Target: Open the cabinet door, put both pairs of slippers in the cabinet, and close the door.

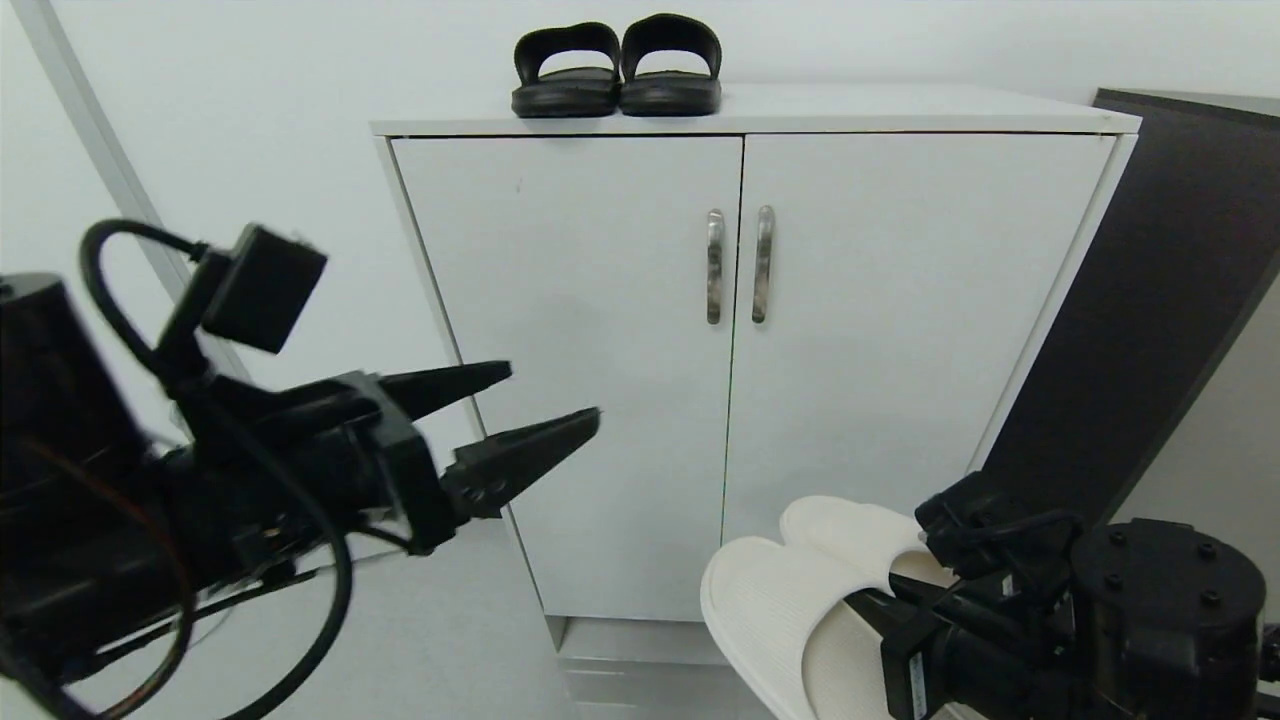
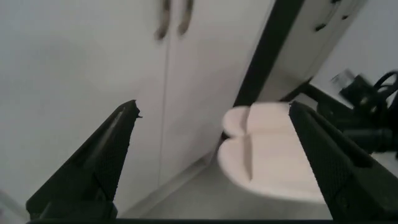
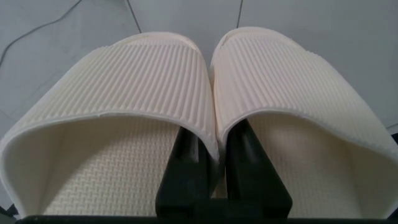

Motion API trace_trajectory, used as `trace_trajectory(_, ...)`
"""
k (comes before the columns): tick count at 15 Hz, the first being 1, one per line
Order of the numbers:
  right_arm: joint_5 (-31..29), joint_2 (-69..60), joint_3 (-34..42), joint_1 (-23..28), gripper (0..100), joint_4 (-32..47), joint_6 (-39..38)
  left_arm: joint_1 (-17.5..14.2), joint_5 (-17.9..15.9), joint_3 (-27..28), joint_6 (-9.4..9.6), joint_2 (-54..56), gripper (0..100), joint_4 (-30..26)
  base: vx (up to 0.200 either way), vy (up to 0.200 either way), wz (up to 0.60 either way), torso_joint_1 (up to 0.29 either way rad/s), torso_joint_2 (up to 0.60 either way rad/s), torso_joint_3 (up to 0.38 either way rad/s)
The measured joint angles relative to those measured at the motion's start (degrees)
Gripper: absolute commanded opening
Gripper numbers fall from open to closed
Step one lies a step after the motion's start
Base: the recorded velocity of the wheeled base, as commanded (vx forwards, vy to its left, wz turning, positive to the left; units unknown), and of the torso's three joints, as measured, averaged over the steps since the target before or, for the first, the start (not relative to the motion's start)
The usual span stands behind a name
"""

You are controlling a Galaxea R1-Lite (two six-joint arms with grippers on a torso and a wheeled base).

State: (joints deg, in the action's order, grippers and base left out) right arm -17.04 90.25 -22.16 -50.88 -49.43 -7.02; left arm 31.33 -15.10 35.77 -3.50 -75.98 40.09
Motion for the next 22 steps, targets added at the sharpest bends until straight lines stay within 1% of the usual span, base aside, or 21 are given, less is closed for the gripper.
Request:
trace_trajectory(2,0.07,-0.01,0.01,-0.1,0,-0.02,0.0,3.18,-0.93,7.39,-1.01,-7.23,100,0.66,0.0,0.0,0.0,0.0,0.0,0.0)
trace_trajectory(4,0.07,0.0,0.12,0.04,0,-0.05,0.13,5.11,-1.39,14.77,-1.34,-14.07,100,0.9,0.0,0.0,0.0,0.0,0.0,0.0)
trace_trajectory(6,1.15,-0.04,0.54,0.04,0,-0.05,0.13,6.12,-2.22,20.7,-1.85,-19.08,100,0.73,0.0,0.0,0.0,0.0,0.0,0.0)
trace_trajectory(7,2.9,-0.09,0.87,0.22,0,-0.54,0.16,6.34,-3.12,23.19,-2.29,-21.22,100,-0.05,0.0,0.0,0.0,0.0,0.0,0.0)
trace_trajectory(9,5.23,-0.11,1.77,0.96,0,-2.82,0.24,6.57,-4.22,28.78,-2.73,-24.56,100,-3.47,0.0,0.0,0.0,0.0,0.0,0.0)
trace_trajectory(11,6.34,-0.04,2.74,1.79,0,-4.49,0.24,7.01,-6.22,34.66,-3.19,-27.16,100,-8.07,0.0,0.0,0.0,0.0,0.0,0.0)
trace_trajectory(12,6.51,-0.01,2.93,2.1,0,-4.53,0.24,7.23,-7.03,36.94,-3.78,-28.17,100,-9.78,0.0,0.0,0.0,0.0,0.0,0.0)
trace_trajectory(13,6.53,-0.01,3.01,2.4,0,-4.53,0.27,7.36,-7.89,39.49,-5.23,-29.2,100,-11.06,0.0,0.0,0.0,0.0,0.0,0.0)
trace_trajectory(14,6.56,0.0,3.06,2.51,0,-4.53,0.27,7.5,-9.01,41.52,-7.8,-30.05,100,-11.58,0.0,0.0,0.0,0.0,0.0,0.0)
trace_trajectory(15,6.57,0.0,3.06,2.57,0,-4.53,0.24,7.58,-10.13,42.87,-9.28,-30.83,100,-11.76,0.0,0.0,0.0,0.0,0.0,0.0)
trace_trajectory(16,6.57,0.02,3.1,2.71,0,-4.53,0.27,7.58,-11.01,43.89,-10.35,-31.65,100,-11.76,0.0,0.0,0.0,0.0,0.0,0.0)
trace_trajectory(18,6.6,0.1,3.1,2.73,0,-4.53,0.24,7.34,-11.28,45.19,-11.39,-33.16,100,-11.8,0.0,0.0,0.0,0.0,0.0,0.0)
trace_trajectory(22,6.57,0.79,3.1,3.1,0,-4.57,0.24,4.86,-11.23,46.59,-11.52,-35.01,100,-11.61,0.0,0.0,0.0,0.0,0.0,0.0)
